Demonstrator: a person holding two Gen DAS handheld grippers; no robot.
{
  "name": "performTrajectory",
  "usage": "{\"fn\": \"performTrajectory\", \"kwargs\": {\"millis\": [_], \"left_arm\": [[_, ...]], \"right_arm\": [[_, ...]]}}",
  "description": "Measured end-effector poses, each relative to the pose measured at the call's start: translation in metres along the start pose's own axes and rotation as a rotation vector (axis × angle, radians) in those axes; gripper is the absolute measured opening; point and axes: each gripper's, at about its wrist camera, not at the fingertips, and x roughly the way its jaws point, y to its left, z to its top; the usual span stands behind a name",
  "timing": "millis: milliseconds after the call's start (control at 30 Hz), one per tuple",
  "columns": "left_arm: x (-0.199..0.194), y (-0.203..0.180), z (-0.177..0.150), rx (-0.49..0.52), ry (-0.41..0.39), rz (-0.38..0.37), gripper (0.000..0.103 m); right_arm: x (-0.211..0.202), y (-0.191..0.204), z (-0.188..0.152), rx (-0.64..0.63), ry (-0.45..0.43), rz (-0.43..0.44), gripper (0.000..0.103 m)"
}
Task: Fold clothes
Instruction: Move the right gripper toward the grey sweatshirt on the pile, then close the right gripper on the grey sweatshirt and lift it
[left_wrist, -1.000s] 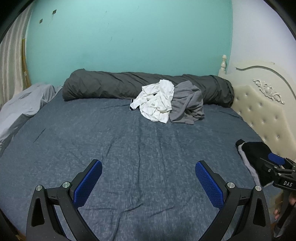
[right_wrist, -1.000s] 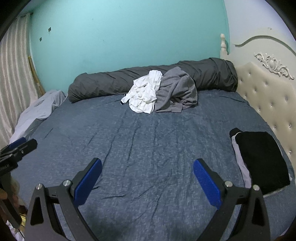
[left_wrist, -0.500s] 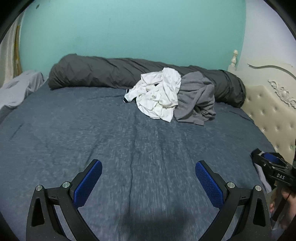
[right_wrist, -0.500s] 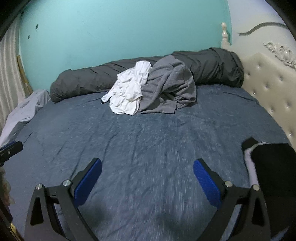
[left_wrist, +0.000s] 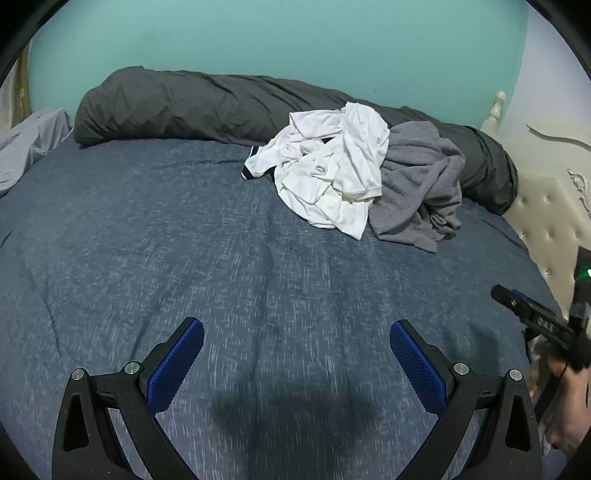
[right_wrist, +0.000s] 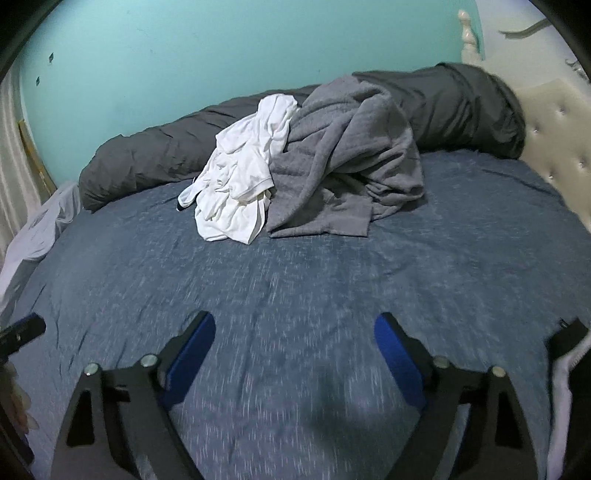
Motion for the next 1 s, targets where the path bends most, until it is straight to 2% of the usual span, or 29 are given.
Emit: {"fn": "performTrajectory", "kwargs": {"millis": [133, 300, 600, 667, 800, 867, 933, 1000], "left_arm": [[0.021, 0.003, 0.016, -0.006, 0.018, -0.011, 0.103], [0.051, 0.01, 0.029, -0.029, 0.052, -0.023, 0.103], [0.094, 0.024, 0.036, -0.053, 0.092, -0.022, 0.103], [0.102, 0.028, 0.034, -0.06, 0.1, -0.024, 0.103], [0.111, 0.035, 0.03, -0.066, 0.11, -0.03, 0.103], [0.113, 0.038, 0.028, -0.064, 0.112, -0.032, 0.103], [0.113, 0.039, 0.024, -0.062, 0.112, -0.033, 0.103], [0.106, 0.039, 0.021, -0.058, 0.107, -0.034, 0.103]], "right_arm": [[0.039, -0.006, 0.022, 0.009, 0.017, 0.011, 0.086], [0.088, -0.012, 0.06, 0.007, 0.03, -0.017, 0.084], [0.169, -0.02, 0.123, 0.002, 0.048, -0.056, 0.084], [0.184, -0.02, 0.132, 0.005, 0.049, -0.06, 0.071], [0.213, -0.023, 0.146, 0.026, 0.061, -0.061, 0.056], [0.225, -0.025, 0.15, 0.041, 0.066, -0.06, 0.029], [0.229, -0.024, 0.152, 0.036, 0.059, -0.06, 0.013], [0.225, -0.02, 0.152, 0.021, 0.032, -0.05, 0.006]]}}
